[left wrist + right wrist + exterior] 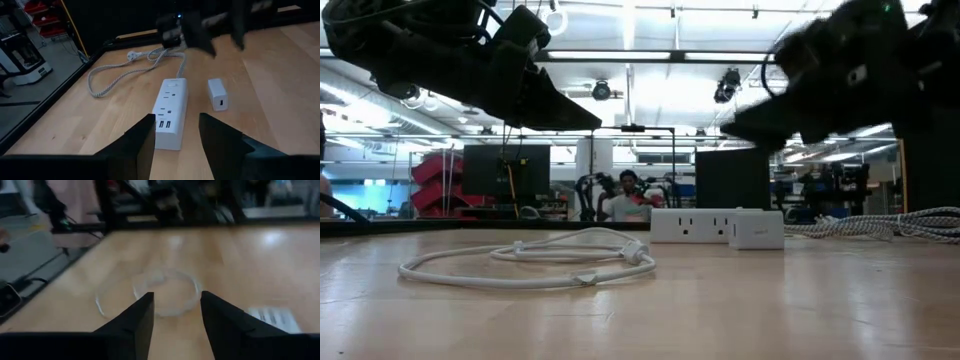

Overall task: Insert USB
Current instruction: Insert the white charger cable into the white charger adapter

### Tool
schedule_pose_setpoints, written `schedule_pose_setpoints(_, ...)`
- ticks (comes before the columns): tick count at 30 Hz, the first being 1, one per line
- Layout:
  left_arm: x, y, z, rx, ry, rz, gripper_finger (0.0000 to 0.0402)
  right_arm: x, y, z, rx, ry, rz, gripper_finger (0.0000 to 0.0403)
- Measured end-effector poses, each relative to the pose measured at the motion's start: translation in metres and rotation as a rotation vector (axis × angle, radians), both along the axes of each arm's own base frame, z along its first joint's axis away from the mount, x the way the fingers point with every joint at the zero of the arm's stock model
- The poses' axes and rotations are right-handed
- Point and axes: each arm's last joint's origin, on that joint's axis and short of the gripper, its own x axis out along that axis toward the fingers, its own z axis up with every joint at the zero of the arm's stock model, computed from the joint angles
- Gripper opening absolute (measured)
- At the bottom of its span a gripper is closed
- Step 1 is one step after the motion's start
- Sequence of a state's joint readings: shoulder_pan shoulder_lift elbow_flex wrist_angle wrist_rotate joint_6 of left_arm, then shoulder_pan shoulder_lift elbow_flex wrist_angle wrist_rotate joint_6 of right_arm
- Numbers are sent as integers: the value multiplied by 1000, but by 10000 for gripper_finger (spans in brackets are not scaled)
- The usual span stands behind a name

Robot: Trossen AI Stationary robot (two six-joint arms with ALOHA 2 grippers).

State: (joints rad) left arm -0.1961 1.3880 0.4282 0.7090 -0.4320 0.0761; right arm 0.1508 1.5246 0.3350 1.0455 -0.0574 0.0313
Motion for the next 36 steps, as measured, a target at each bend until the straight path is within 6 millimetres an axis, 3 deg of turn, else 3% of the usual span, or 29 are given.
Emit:
schedule_pose_setpoints(5, 0, 0, 0, 6, 0, -1, 136, 33, 21, 7, -156, 188, 75, 137)
schedule_pose_setpoints(10, 0, 0, 0, 8, 0, -1, 136, 53, 26, 16, -258, 349, 122, 132)
schedule_pose_setpoints(19, 0, 0, 0, 8, 0, -2, 136, 54, 43, 13, -575, 275, 270, 130)
schedule_pose_setpoints(36, 0, 0, -1, 4, 9, 0, 136, 104, 55, -1, -630, 379, 406, 123)
